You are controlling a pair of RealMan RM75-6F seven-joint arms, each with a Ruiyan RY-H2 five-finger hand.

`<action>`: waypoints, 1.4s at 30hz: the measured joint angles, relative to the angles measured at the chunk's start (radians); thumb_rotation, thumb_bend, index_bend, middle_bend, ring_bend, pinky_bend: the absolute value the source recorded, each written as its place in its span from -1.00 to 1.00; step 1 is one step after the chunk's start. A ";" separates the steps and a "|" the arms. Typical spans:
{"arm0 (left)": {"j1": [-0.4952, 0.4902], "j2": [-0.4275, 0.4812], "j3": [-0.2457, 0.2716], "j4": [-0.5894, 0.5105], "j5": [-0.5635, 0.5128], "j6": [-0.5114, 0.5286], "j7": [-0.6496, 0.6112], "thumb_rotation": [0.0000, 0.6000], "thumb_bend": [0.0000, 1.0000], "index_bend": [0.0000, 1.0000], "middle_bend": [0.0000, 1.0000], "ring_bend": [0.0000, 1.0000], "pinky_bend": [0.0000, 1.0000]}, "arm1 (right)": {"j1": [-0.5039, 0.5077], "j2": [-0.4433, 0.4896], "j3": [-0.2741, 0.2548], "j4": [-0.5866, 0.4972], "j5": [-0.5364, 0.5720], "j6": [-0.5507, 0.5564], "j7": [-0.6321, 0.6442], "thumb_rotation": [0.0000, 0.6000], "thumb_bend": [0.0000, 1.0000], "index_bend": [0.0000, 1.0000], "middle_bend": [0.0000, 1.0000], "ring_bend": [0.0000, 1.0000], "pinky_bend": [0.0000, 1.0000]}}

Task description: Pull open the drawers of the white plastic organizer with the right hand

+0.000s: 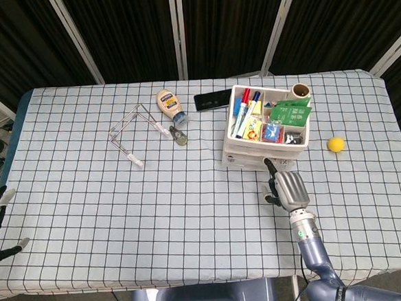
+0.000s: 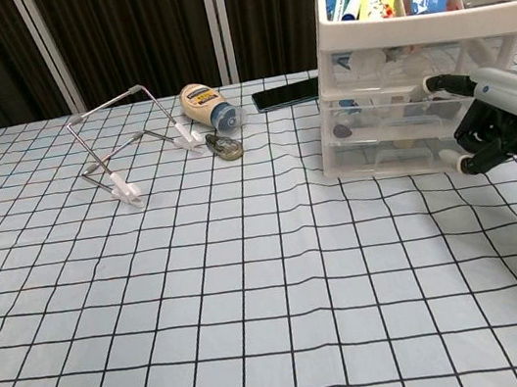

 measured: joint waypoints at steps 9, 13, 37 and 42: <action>0.001 0.001 -0.001 0.001 -0.002 0.001 -0.004 1.00 -0.95 -1.00 -1.00 -1.00 -1.00 | 0.009 -0.008 0.005 0.013 0.021 -0.008 -0.002 1.00 -0.26 -0.44 0.74 0.76 0.62; 0.002 0.002 -0.001 0.000 0.000 0.003 -0.007 1.00 -0.95 -1.00 -1.00 -1.00 -1.00 | 0.012 -0.017 0.010 0.026 0.017 -0.006 0.014 1.00 -0.24 -0.28 0.74 0.76 0.61; 0.002 0.002 -0.002 -0.006 -0.004 0.002 -0.003 1.00 -0.95 -1.00 -1.00 -1.00 -1.00 | -0.006 -0.046 -0.022 0.040 -0.051 0.050 0.072 1.00 -0.15 0.10 0.76 0.76 0.62; 0.002 0.001 -0.002 -0.007 -0.005 0.002 0.000 1.00 -0.95 -1.00 -1.00 -1.00 -1.00 | -0.017 -0.042 -0.033 0.034 -0.066 0.062 0.080 1.00 -0.15 0.10 0.76 0.76 0.62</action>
